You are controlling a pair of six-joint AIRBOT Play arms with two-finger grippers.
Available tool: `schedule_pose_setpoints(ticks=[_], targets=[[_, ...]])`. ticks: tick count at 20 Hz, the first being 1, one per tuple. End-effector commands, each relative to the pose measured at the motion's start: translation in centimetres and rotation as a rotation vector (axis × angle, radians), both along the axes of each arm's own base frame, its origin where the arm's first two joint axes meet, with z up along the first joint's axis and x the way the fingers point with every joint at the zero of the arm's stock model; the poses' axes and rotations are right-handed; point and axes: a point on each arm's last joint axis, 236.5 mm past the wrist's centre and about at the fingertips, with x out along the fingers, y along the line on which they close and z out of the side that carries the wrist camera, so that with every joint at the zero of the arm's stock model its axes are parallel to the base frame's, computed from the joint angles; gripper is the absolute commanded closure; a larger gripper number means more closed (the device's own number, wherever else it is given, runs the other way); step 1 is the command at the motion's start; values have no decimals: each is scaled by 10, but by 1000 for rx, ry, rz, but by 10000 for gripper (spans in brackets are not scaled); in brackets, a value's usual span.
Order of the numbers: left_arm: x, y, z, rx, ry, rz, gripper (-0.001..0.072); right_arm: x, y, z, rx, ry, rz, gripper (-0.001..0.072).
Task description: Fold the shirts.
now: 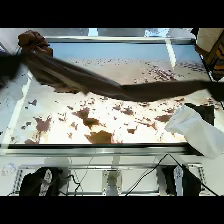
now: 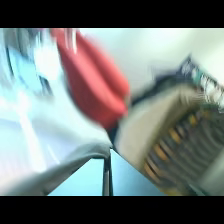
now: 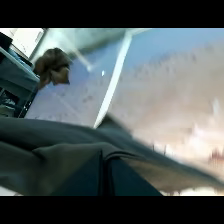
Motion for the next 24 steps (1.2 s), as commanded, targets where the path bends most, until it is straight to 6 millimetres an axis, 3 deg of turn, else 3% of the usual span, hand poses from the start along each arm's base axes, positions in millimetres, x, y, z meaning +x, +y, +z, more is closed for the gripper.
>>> schedule_pose_setpoints(ticks=[1,2,4,6,8,9,11,13,15,16,18,20,22,24], targets=[[-77,24,97,185,-296,276,702,-33,35,112,-195,-302,-39,680],[-88,32,112,212,-332,337,702,-38,32,139,-278,-378,-117,680],[-104,46,136,241,-388,433,702,-48,5,183,-459,-478,-360,681],[-102,51,145,244,-399,457,702,-58,-25,212,-554,-532,-545,682],[-79,56,138,235,-348,444,702,-47,-37,212,-524,-522,-539,682],[-60,57,127,232,-291,424,702,-34,-41,200,-488,-473,-485,682],[-10,56,81,254,-94,344,702,-3,-44,160,-373,-331,-303,681],[41,49,14,284,157,220,702,24,-48,106,-239,-167,-124,681],[82,48,-47,291,368,121,702,52,-53,34,-160,34,-18,681],[105,53,-72,280,440,104,702,67,-51,-12,-152,153,14,681],[146,61,-118,277,539,80,702,96,-43,-102,-216,342,39,681],[188,67,-171,278,640,51,701,131,-35,-176,-312,429,17,682],[233,78,-228,242,723,68,701,173,-30,-226,-327,457,-28,682],[275,99,-275,172,760,141,702,219,-43,-260,-269,437,-129,682]])
